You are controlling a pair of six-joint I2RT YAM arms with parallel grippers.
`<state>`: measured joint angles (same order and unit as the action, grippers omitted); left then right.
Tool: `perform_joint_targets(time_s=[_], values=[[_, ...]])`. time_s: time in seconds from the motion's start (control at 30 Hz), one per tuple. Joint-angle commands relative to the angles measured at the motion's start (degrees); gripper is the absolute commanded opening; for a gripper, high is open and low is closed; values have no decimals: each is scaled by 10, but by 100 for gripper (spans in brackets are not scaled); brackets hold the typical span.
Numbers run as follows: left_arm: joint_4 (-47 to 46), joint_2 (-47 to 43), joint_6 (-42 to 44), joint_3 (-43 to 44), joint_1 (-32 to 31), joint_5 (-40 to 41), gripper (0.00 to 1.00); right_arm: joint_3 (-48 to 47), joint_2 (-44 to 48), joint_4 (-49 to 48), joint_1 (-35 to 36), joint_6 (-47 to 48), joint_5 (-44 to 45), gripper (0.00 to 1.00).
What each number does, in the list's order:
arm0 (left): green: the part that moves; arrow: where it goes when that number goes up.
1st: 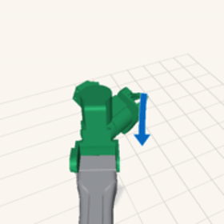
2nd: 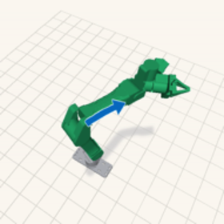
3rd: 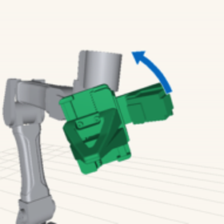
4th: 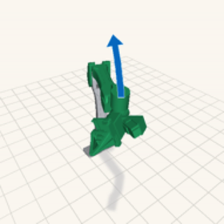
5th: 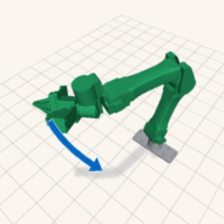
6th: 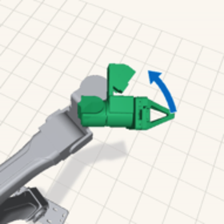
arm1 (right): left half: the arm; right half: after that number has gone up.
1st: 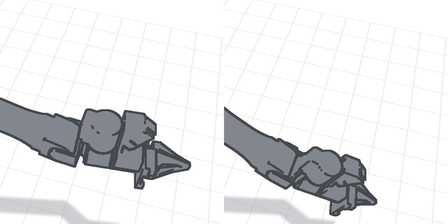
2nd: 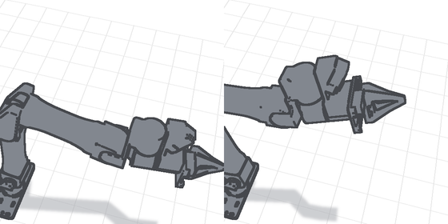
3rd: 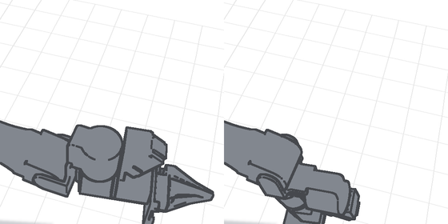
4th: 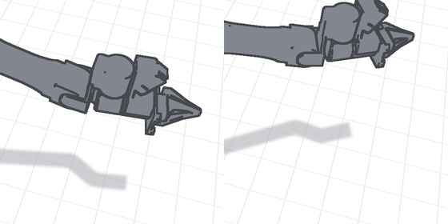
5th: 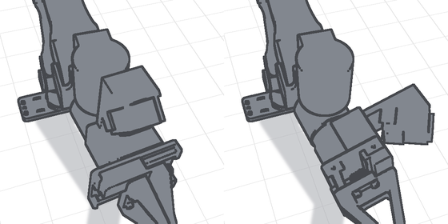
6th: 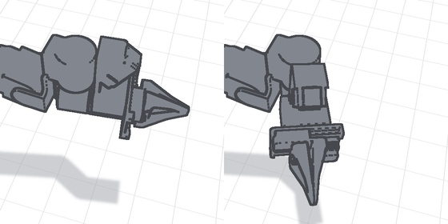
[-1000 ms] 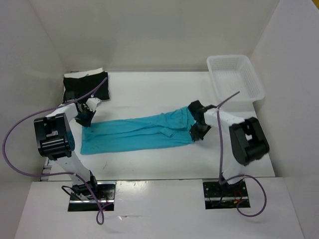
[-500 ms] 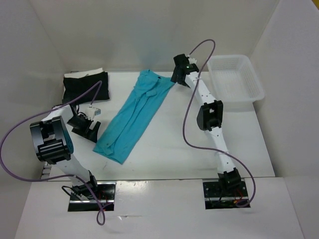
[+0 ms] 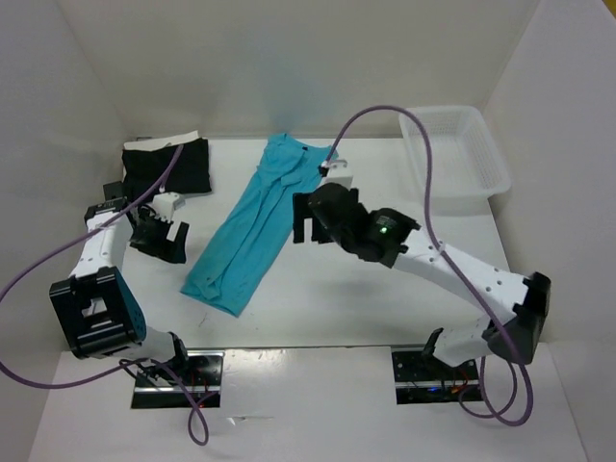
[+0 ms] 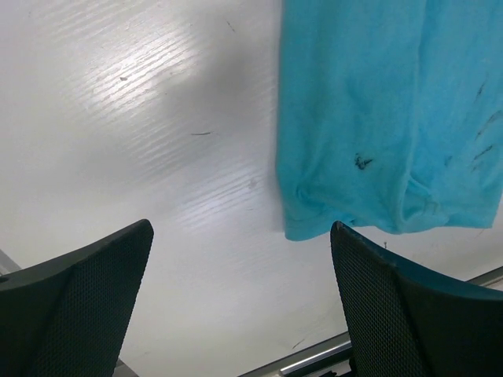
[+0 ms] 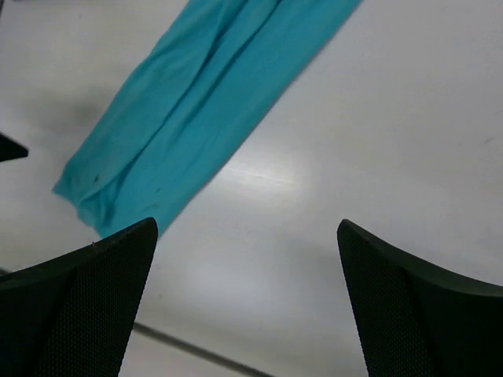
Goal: Fold and stack the t-shirts
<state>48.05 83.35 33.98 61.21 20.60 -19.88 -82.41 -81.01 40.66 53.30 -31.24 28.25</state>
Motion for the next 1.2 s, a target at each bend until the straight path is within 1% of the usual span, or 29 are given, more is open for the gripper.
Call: perform_joint_targets(time_s=[0.0,0.03,0.1,0.13,0.17,0.23,0.27,0.3,0.33,0.37,0.4,0.43,0.5,0.63,0.8,0.83,0.87,0.93,1.0,1.03,1.07,1.1,1.13,1.17], values=[[-2,-20,-26,-26,4,-27,100,72,-77,-124,25,-118,-86,98],[-8,-20,-26,-26,4,-27,100,72,-99,-124,47,-136,-113,86],[-8,-31,-31,-26,4,-34,100,54,-163,-130,72,-175,-145,66],[-13,-31,-31,-31,4,-34,100,49,-182,-138,87,-185,-159,51],[-13,-49,-31,-31,4,-40,100,39,-200,-143,113,-204,-171,44],[-21,-68,-31,-36,4,-40,100,26,-256,-148,131,-227,-190,39],[-21,-85,-41,-36,4,-40,100,3,-275,-148,136,-240,-197,39],[-21,-92,-41,-36,4,-40,100,-9,-294,-140,145,-273,-202,39],[-16,-98,-41,-36,4,-49,100,-22,-327,-133,145,-288,-208,44],[-16,-118,-41,-29,4,-49,100,-43,-340,-132,159,-299,-214,62],[-16,-129,-50,-29,4,-49,100,-53,-353,-126,166,-320,-214,67],[-16,-141,-50,-29,4,-49,100,-68,-378,-120,172,-332,-209,69],[-16,-170,-50,-29,4,-49,100,-63,-394,-128,182,-366,-217,72],[-16,-197,-50,-29,4,-54,100,-44,-407,-153,182,-422,-217,73],[-10,-202,-50,-22,4,-54,100,-44,-443,-147,177,-435,-211,73],[-10,-202,-50,-22,4,-54,100,-58,-451,-147,170,-435,-217,73],[-10,-202,-44,-22,4,-54,100,-58,-459,-147,170,-435,-223,72],[-5,-202,-44,-22,4,-54,100,-66,-478,-147,155,-435,-237,55],[-5,-202,-36,-22,4,-47,100,-57,-478,-147,150,-435,-237,36],[1,-202,-29,-22,4,-47,100,-46,-470,-147,150,-440,-237,17],[1,-202,-20,-22,4,-39,100,-31,-460,-147,144,-448,-237,10],[7,-202,-15,-22,4,-33,100,7,-433,-153,144,-448,-237,4],[7,-202,-8,-17,4,-33,100,30,-414,-159,131,-457,-237,0],[12,-202,7,-17,4,-38,100,56,-394,-159,125,-468,-230,0]])
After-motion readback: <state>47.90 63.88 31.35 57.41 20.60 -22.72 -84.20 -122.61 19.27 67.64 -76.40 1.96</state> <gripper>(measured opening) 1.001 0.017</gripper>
